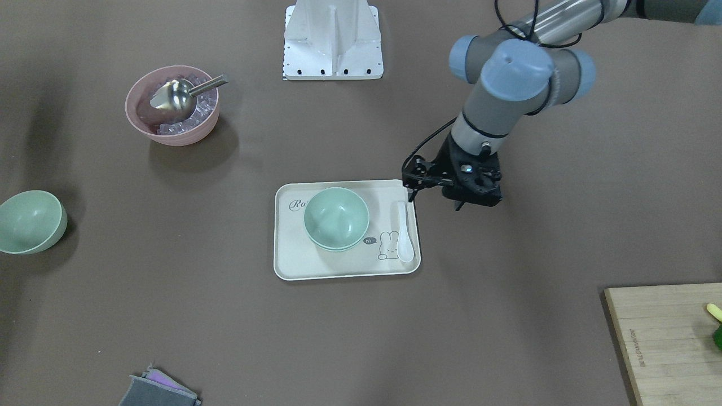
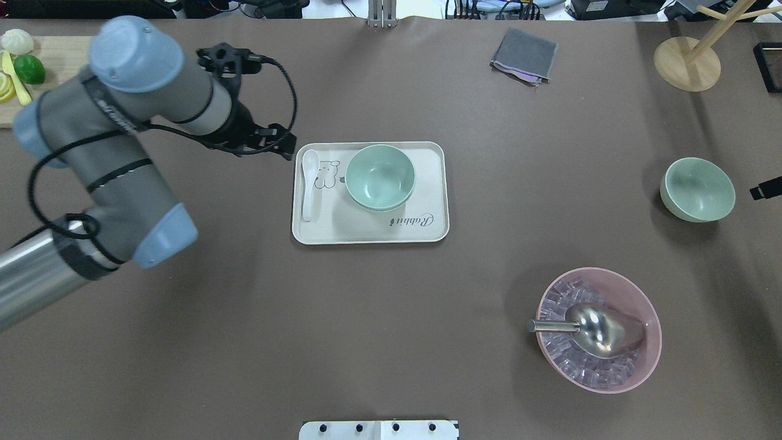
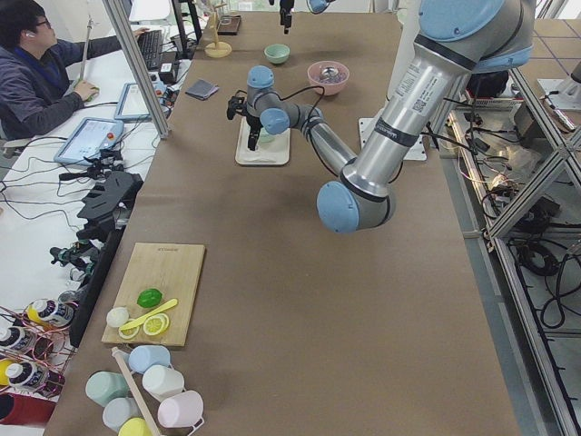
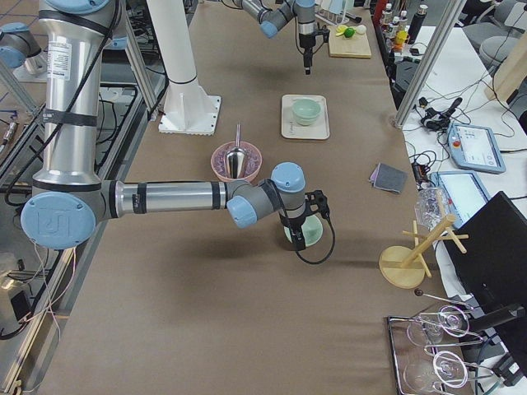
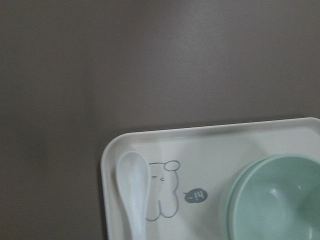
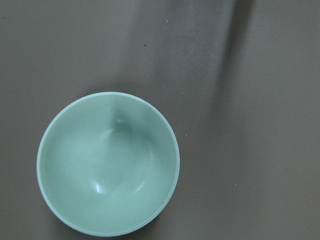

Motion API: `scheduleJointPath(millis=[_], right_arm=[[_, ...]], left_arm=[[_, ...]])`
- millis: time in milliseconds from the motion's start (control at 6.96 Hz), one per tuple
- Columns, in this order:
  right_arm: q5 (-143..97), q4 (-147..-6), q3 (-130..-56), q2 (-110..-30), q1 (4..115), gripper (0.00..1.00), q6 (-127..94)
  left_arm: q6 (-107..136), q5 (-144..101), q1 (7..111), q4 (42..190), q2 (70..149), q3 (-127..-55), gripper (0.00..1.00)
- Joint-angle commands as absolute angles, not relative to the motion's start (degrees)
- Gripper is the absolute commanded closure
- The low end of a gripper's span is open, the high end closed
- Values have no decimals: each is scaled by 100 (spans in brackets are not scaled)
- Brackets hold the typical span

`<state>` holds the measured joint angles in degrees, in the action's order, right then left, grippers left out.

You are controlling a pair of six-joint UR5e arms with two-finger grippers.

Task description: Stack green bowls together

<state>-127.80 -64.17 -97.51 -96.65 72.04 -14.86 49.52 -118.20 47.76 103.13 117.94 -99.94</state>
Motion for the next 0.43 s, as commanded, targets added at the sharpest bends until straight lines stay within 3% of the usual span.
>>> scheduleJointPath(millis=[0,287], right_arm=[[-12762,-6416,-9572,-9642,7198,0,-1520],[-12640,-6416,-9300,-9484,7163,0,-1582]], left_arm=[[3390,-12746,6127,10072,10508,-10434,2],[3323,-14278,7334,10125,9915,-9217,2]])
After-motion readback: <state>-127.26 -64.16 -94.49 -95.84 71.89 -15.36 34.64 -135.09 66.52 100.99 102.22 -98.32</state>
